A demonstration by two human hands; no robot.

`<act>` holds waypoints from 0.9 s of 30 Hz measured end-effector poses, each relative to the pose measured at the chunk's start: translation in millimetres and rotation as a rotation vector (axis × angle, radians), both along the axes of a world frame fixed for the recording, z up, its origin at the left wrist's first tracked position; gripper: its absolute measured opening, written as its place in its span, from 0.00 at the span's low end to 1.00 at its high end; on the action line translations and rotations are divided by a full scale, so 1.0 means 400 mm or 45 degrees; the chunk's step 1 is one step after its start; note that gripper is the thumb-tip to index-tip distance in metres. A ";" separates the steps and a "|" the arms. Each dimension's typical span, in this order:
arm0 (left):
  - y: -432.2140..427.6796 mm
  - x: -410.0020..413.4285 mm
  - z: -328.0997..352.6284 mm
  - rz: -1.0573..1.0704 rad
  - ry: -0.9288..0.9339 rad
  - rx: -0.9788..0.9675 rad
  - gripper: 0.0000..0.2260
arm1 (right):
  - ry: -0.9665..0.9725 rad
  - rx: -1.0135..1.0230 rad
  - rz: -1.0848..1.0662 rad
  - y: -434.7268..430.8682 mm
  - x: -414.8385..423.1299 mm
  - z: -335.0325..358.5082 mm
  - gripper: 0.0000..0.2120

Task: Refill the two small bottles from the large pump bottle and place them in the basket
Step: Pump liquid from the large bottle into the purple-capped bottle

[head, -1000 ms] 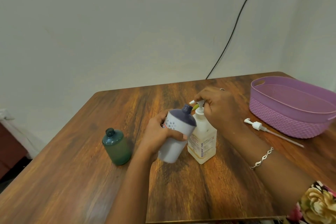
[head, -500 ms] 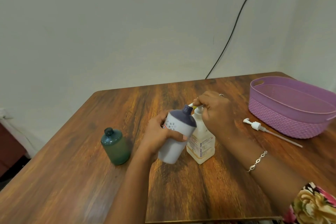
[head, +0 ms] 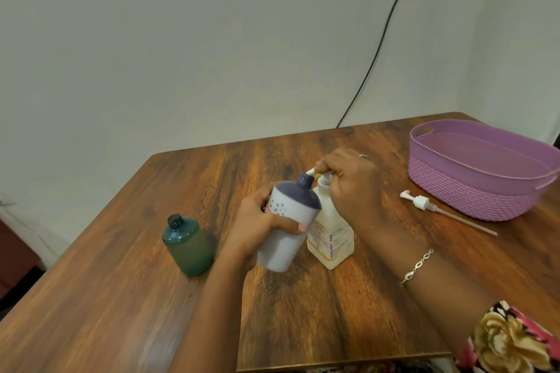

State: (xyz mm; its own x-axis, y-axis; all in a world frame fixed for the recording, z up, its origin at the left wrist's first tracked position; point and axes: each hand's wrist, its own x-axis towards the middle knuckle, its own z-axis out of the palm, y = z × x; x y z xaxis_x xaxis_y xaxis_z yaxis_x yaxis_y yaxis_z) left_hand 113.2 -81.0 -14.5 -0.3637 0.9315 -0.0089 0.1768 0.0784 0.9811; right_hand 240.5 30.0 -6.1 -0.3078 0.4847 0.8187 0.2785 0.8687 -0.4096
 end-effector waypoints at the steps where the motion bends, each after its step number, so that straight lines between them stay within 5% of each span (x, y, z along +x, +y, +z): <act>1: 0.001 0.000 0.000 -0.003 0.008 -0.002 0.30 | 0.024 -0.029 0.023 0.004 0.003 0.007 0.11; 27: -0.013 0.005 -0.002 -0.004 -0.022 -0.009 0.30 | 0.001 -0.012 0.019 0.010 0.001 -0.006 0.09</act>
State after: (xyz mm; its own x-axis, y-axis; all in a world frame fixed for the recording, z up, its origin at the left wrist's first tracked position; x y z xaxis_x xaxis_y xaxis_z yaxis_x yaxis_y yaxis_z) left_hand 115.3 -86.3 -15.3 -0.3605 0.9325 -0.0219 0.1599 0.0849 0.9835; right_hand 240.9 33.9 -8.5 -0.3145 0.4879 0.8143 0.2654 0.8688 -0.4180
